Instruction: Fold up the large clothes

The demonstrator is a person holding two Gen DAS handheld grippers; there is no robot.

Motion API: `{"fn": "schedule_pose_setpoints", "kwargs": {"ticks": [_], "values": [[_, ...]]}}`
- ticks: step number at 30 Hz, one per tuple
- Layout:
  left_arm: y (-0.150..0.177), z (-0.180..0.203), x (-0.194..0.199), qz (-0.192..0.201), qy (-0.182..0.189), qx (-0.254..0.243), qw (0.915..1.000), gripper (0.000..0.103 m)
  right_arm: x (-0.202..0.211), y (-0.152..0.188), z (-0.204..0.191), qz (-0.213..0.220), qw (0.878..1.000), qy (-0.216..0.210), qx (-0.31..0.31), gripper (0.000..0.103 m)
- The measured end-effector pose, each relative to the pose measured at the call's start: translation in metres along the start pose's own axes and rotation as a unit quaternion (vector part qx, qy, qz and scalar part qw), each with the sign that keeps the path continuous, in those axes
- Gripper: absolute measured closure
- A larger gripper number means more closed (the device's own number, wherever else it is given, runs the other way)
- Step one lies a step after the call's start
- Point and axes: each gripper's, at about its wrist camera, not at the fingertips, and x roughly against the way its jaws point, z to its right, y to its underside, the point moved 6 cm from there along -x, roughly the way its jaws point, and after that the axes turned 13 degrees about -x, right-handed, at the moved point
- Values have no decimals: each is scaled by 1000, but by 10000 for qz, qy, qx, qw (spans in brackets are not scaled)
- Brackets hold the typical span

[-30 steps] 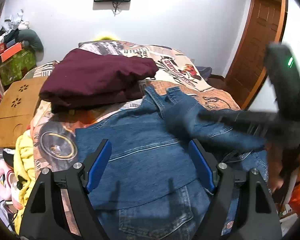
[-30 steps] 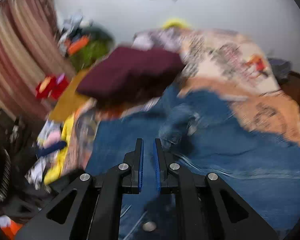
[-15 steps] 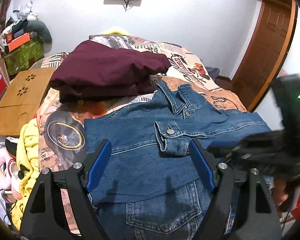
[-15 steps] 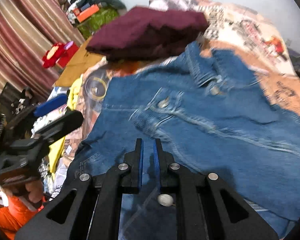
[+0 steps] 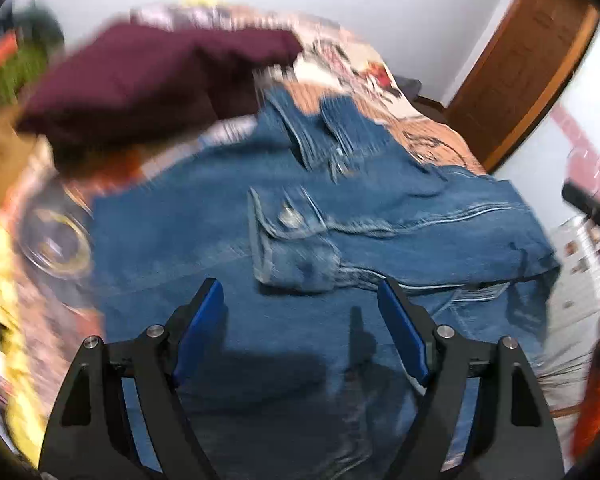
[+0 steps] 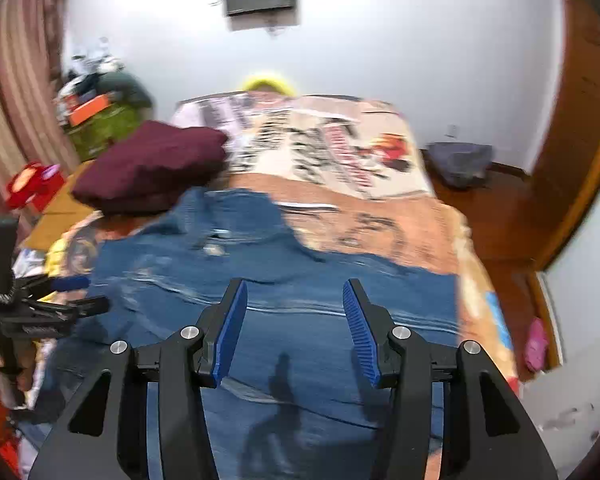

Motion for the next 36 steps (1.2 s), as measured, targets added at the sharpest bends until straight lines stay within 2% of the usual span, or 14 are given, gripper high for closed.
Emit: {"fn": "schedule_pose_setpoints", "kwargs": {"ticks": [3,6,9,11,14,16,19,24,27,31,34,36], "values": [[3,-1,-16,-210,577,507,9968,24,3,4,31,79,9992,351,-148,57],[5,-2,-27,-289,1046,977,9893,25,-2,12,61,38,9972,646,-386,57],[-1,0,-31,-211,1251,1097,9858,32,-6,21,83,-104,9953,700,-658,57],[-6,1,-34,-175,1266,1111,9856,34,-10,27,93,-210,9938,686,-846,57],[-16,-2,-46,-204,951,1039,9898,44,-12,33,101,-279,9925,632,-1011,57],[-19,-4,-53,-269,605,931,9935,63,-8,36,105,-272,9922,613,-1047,57],[-22,-3,-52,-264,219,733,9967,77,-5,37,104,-235,9923,581,-1068,57],[-33,-1,-19,237,-113,555,9981,81,0,32,98,-98,9936,636,-928,57],[-52,-1,15,712,-305,423,9961,82,3,27,92,-17,9946,640,-813,57],[-81,2,76,1491,-566,136,9871,82,6,20,84,106,9956,639,-673,57],[-99,0,132,2259,-823,-42,9707,82,4,16,77,121,9962,511,-701,54],[-101,-8,158,2534,-936,-26,9628,82,-2,17,72,38,9965,354,-762,51]]}}
